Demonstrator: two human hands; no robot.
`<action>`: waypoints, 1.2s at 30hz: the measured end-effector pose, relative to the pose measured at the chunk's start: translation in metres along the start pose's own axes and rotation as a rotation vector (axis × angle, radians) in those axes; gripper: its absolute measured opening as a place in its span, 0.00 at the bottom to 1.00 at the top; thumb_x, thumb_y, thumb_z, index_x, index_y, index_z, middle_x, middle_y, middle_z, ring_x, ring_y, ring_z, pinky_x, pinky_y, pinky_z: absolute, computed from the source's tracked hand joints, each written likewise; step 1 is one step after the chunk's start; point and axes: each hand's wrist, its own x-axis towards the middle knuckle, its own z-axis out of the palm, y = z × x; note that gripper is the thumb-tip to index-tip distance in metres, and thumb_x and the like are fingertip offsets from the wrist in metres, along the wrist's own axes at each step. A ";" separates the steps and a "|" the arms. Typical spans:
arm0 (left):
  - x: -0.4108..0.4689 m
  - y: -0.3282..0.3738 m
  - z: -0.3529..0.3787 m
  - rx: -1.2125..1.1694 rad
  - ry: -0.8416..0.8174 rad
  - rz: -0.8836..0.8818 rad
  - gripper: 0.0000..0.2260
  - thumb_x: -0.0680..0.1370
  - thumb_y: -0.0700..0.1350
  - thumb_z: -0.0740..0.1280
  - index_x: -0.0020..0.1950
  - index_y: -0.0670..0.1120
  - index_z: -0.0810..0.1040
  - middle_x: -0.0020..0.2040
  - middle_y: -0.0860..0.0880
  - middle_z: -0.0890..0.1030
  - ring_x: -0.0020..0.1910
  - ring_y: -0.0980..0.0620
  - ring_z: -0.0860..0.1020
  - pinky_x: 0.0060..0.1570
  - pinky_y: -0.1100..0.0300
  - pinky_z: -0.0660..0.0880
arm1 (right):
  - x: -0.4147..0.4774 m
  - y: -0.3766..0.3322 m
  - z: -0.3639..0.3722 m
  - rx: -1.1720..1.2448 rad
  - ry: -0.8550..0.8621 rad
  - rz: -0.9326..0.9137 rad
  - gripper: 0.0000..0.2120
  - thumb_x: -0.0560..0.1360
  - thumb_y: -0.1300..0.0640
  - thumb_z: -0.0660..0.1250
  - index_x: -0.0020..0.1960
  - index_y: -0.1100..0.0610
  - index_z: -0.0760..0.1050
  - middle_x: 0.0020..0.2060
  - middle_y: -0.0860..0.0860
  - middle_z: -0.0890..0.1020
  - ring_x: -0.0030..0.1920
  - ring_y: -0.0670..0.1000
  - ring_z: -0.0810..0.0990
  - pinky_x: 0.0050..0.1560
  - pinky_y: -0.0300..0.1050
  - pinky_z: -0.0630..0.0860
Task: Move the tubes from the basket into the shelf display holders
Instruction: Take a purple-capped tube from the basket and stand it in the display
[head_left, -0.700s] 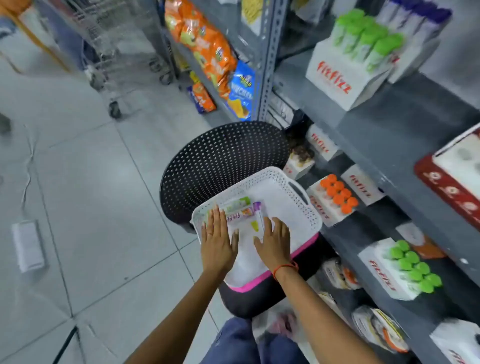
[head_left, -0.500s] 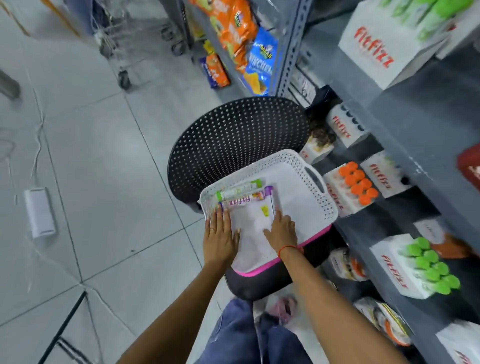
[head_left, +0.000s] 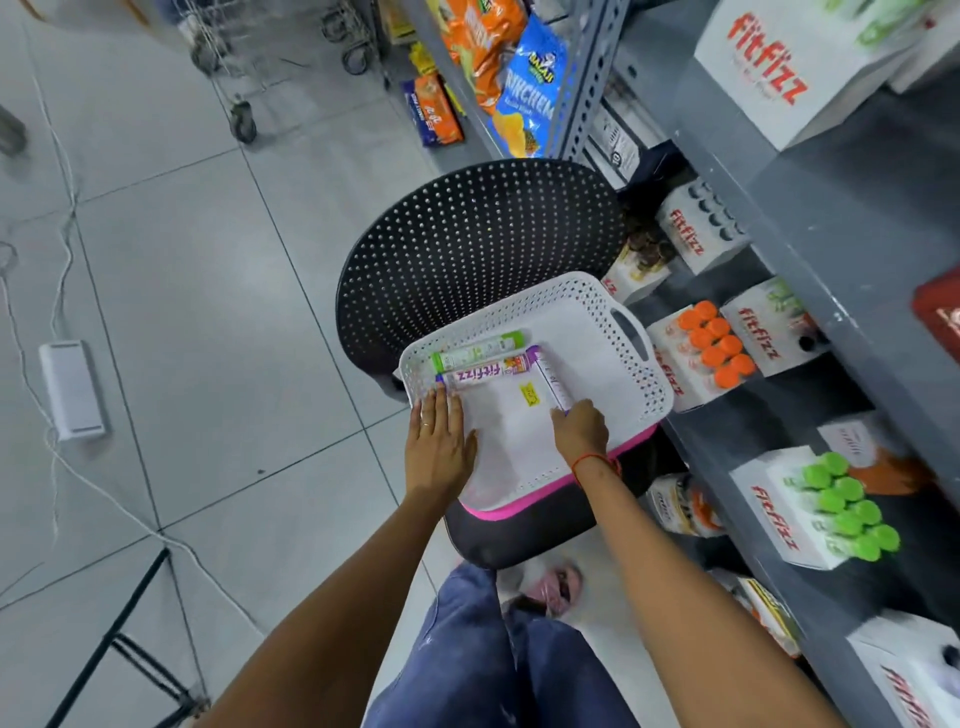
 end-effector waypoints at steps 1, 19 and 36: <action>0.000 0.001 -0.001 -0.013 -0.008 -0.002 0.28 0.78 0.54 0.49 0.68 0.36 0.70 0.68 0.36 0.72 0.68 0.38 0.70 0.68 0.43 0.57 | -0.001 0.001 -0.008 0.003 0.018 -0.029 0.17 0.78 0.58 0.63 0.60 0.70 0.70 0.60 0.68 0.76 0.59 0.66 0.76 0.57 0.54 0.74; 0.078 0.217 -0.135 -0.201 0.297 0.590 0.27 0.76 0.50 0.54 0.70 0.34 0.66 0.70 0.36 0.70 0.69 0.40 0.68 0.70 0.45 0.60 | -0.089 0.014 -0.298 -0.066 0.448 -0.219 0.14 0.67 0.53 0.71 0.36 0.65 0.78 0.32 0.63 0.81 0.39 0.61 0.80 0.32 0.48 0.70; 0.103 0.328 -0.189 0.082 0.072 0.847 0.48 0.71 0.74 0.45 0.76 0.40 0.39 0.78 0.42 0.40 0.76 0.46 0.40 0.72 0.50 0.36 | -0.105 0.025 -0.476 -0.069 0.483 -0.177 0.10 0.77 0.53 0.64 0.49 0.59 0.70 0.37 0.58 0.78 0.27 0.55 0.76 0.25 0.42 0.69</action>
